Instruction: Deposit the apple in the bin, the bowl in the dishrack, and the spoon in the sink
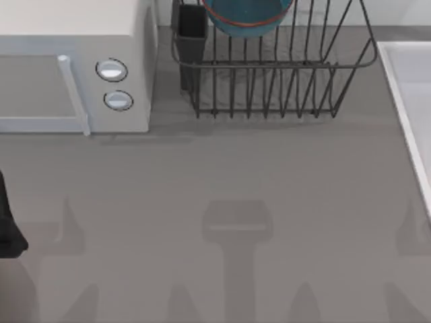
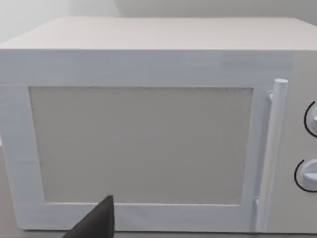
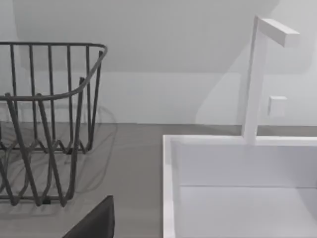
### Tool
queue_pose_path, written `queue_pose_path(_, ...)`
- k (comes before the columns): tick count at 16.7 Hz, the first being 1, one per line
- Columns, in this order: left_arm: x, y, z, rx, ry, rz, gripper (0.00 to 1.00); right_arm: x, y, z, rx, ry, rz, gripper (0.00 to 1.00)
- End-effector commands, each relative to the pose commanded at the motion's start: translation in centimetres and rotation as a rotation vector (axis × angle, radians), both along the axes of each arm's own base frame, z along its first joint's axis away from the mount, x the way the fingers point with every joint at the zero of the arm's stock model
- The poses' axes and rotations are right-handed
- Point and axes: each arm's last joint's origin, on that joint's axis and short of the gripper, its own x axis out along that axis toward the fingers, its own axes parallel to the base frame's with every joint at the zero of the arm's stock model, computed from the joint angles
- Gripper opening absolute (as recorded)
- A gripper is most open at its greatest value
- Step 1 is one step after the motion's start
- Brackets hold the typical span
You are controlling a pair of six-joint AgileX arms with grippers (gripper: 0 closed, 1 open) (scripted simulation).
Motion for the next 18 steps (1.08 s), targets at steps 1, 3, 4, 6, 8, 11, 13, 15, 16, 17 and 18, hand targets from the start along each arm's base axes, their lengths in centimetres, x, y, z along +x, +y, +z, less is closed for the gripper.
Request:
queue_pose_path(1,0.0,0.0,0.0,0.000,0.000,0.000,1.00,0.0,-0.1,0.3,-0.021,0.023,-0.006,1.00)
queue_pose_path(3,0.0,0.0,0.0,0.000,0.000,0.000,1.00,0.2,-0.3,1.1,-0.092,0.104,-0.026,1.00)
queue_pose_path(4,0.0,0.0,0.0,0.000,0.000,0.000,1.00,0.4,-0.5,1.5,-0.140,0.163,-0.035,1.00)
queue_pose_path(6,0.0,0.0,0.0,0.000,0.000,0.000,1.00,1.0,-1.0,2.5,-0.254,0.321,-0.044,1.00)
queue_pose_path(8,0.0,0.0,0.0,0.000,0.000,0.000,1.00,2.1,-1.7,3.1,-0.374,0.525,-0.023,1.00)
queue_pose_path(11,0.0,0.0,0.0,0.000,0.000,0.000,1.00,4.3,-3.2,3.5,-0.529,0.859,0.083,1.00)
queue_pose_path(13,0.0,0.0,0.0,0.000,0.000,0.000,1.00,5.8,-4.3,3.6,-0.596,1.052,0.192,1.00)
queue_pose_path(15,0.0,0.0,0.0,0.000,0.000,0.000,1.00,7.2,-5.5,3.6,-0.635,1.204,0.313,1.00)
queue_pose_path(16,0.0,0.0,0.0,0.000,0.000,0.000,1.00,7.8,-6.1,3.6,-0.647,1.265,0.375,1.00)
queue_pose_path(17,0.0,0.0,0.0,0.000,0.000,0.000,1.00,8.4,-6.7,3.5,-0.654,1.316,0.436,1.00)
queue_pose_path(18,0.0,0.0,0.0,0.000,0.000,0.000,1.00,9.0,-7.2,3.4,-0.658,1.358,0.494,1.00)
